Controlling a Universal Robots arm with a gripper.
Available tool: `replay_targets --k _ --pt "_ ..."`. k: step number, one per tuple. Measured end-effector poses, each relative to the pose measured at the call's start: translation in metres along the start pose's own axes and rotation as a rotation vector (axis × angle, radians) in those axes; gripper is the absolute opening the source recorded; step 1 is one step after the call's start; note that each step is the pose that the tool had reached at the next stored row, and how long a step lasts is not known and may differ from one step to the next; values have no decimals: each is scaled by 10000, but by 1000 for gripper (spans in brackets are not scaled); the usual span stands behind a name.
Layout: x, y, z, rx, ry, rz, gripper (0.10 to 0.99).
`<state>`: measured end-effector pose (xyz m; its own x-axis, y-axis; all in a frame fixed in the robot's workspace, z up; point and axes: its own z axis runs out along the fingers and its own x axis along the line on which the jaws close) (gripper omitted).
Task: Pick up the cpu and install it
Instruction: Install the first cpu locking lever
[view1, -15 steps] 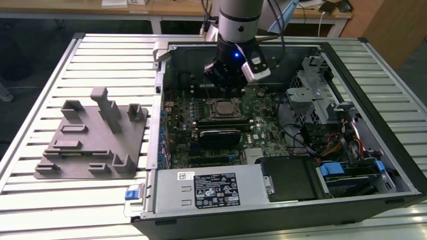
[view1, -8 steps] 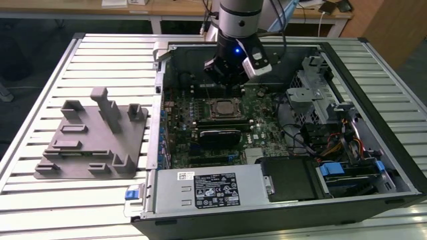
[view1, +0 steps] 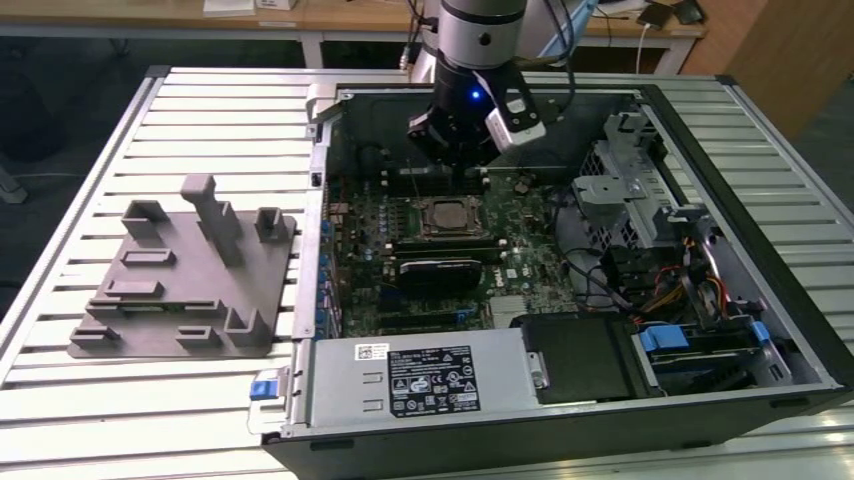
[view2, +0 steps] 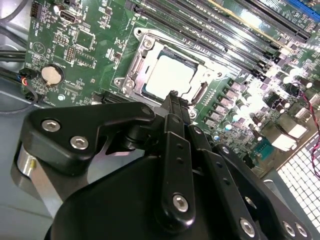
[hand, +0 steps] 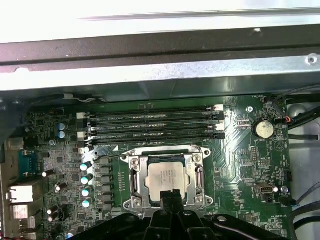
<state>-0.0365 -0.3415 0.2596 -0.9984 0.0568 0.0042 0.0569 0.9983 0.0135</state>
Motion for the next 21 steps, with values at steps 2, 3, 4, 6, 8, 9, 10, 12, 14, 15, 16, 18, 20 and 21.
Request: replay_targets --k 2,3,4,6,8,9,10,12,14,15,16,18,20,21 --pt "0 0 -1 2 0 0 106" --pt "0 0 -1 2 0 -1 106" --pt "3 0 -1 3 0 0 106" --pt "11 -1 -1 3 0 1 106" --pt "37 -3 0 1 -4 0 106" --pt "53 -4 1 0 -8 0 106" --pt "71 -5 1 0 -13 0 106" --pt "115 -8 2 1 -25 0 106" --pt "165 -10 3 -1 -42 -1 106" --pt "191 -12 4 -2 -49 0 106" --pt "217 -13 6 -1 -57 0 106" --pt "275 -17 9 -2 -73 -1 106" --pt "342 -21 13 -5 -93 0 106" --pt "373 -22 15 -4 -101 -1 106"
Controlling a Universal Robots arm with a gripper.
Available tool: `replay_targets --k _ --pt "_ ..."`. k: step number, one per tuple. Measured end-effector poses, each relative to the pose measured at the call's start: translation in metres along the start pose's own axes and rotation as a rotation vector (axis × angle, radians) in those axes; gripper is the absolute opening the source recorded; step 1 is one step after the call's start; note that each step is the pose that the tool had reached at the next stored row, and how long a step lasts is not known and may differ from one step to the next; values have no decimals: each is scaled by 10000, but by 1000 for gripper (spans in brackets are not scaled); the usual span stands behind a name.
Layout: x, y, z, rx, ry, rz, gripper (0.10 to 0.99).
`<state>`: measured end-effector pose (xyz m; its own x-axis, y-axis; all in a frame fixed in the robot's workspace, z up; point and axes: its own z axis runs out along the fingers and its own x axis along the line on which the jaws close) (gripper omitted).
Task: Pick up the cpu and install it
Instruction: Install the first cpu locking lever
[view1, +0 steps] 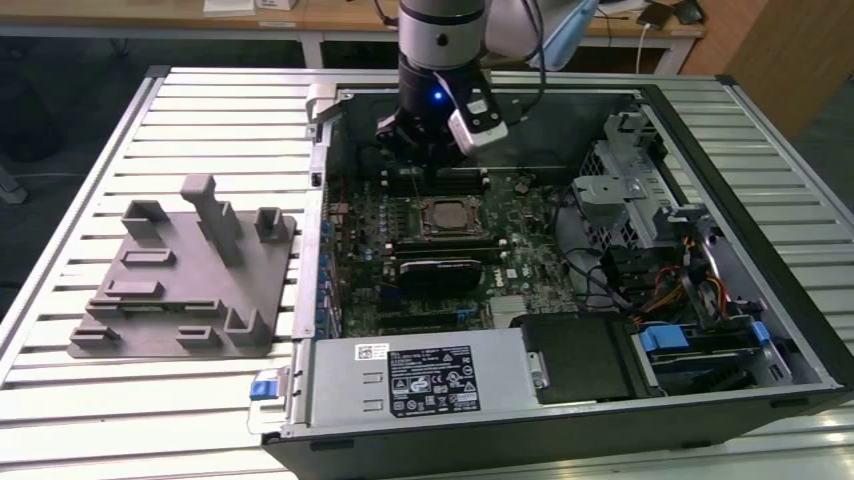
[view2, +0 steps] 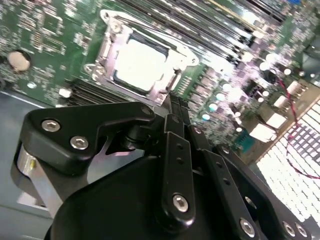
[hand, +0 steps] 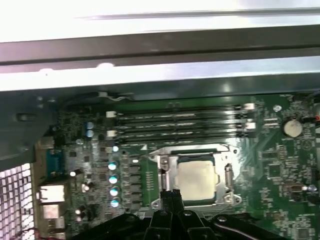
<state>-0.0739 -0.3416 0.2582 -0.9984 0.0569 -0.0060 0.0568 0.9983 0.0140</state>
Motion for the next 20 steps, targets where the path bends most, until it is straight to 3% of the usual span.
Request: replay_targets --k 4,7,10,16,20 --pt "109 -7 14 -70 -8 1 106" --pt "177 -13 27 -231 1 2 106" --pt "240 -19 35 -468 16 3 106" --pt "329 -29 43 -1189 56 6 106" --pt "353 -37 47 -1887 95 14 106"
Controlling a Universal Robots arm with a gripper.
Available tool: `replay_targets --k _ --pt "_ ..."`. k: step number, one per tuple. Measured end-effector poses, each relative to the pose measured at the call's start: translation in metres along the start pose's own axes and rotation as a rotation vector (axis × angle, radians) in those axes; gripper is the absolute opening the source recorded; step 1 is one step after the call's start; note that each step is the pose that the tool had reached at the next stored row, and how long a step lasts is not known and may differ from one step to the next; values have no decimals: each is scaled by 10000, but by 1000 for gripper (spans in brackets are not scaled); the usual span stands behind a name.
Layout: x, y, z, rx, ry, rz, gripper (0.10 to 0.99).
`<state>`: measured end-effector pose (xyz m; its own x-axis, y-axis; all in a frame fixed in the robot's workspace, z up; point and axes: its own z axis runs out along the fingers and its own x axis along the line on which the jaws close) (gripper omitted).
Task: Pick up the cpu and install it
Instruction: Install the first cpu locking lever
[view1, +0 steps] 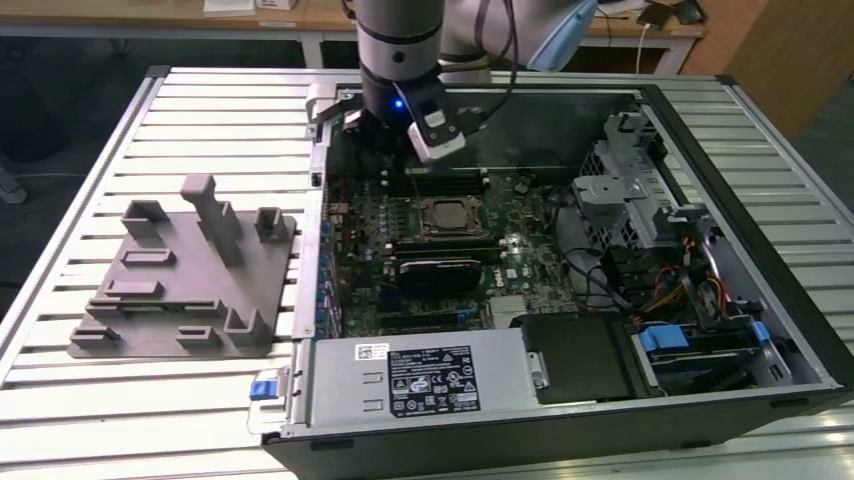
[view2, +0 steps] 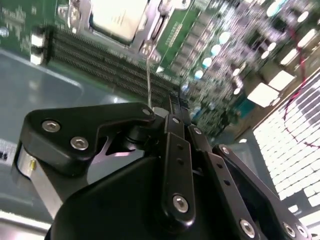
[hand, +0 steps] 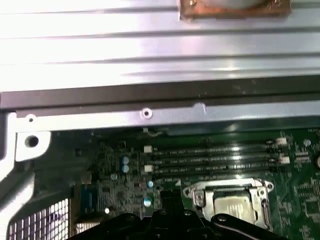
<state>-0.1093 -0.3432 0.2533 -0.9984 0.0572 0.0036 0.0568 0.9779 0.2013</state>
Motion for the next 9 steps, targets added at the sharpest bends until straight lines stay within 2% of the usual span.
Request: replay_targets --k 2,3,6,9 --pt "8 -7 2 -317 18 2 106" --pt "8 -11 6 -425 24 3 106" --pt "-5 -11 12 -437 27 3 106" --pt "-74 -8 15 -437 40 8 106"
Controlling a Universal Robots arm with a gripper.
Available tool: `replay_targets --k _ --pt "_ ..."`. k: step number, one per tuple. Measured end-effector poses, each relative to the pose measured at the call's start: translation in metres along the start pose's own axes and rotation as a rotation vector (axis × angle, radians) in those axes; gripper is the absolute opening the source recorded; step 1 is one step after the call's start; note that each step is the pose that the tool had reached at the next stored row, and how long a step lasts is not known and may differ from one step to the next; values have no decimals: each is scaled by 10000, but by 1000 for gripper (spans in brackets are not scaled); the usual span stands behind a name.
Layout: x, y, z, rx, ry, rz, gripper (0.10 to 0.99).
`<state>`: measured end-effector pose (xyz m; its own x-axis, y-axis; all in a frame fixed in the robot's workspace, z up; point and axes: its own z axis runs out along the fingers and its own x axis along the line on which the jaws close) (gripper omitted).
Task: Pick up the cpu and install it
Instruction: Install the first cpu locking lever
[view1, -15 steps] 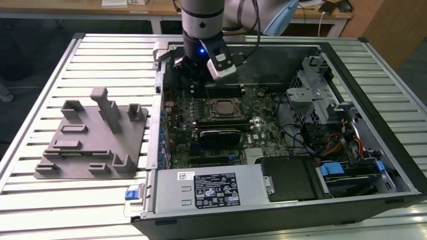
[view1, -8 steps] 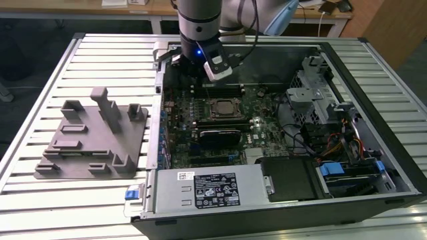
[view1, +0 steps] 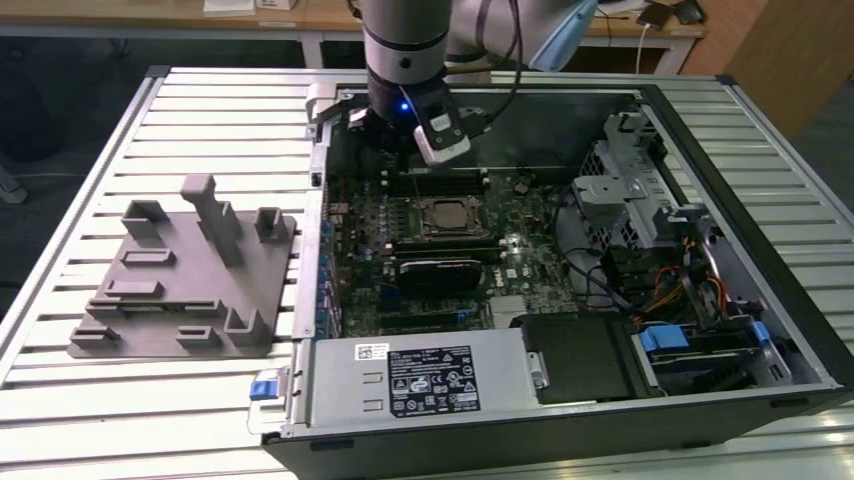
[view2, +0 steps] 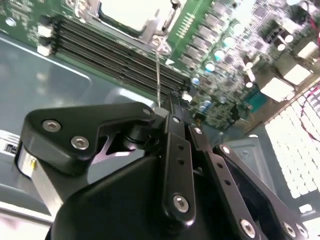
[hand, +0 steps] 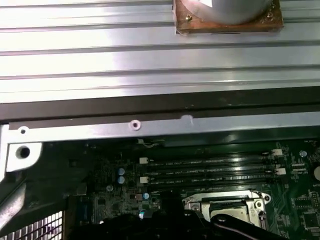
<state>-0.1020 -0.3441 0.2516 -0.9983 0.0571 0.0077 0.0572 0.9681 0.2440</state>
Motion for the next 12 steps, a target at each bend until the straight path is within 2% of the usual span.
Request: replay_targets --k 6,12 --pt "-176 10 2 29 44 9 106" --pt "-339 19 3 114 82 20 106"
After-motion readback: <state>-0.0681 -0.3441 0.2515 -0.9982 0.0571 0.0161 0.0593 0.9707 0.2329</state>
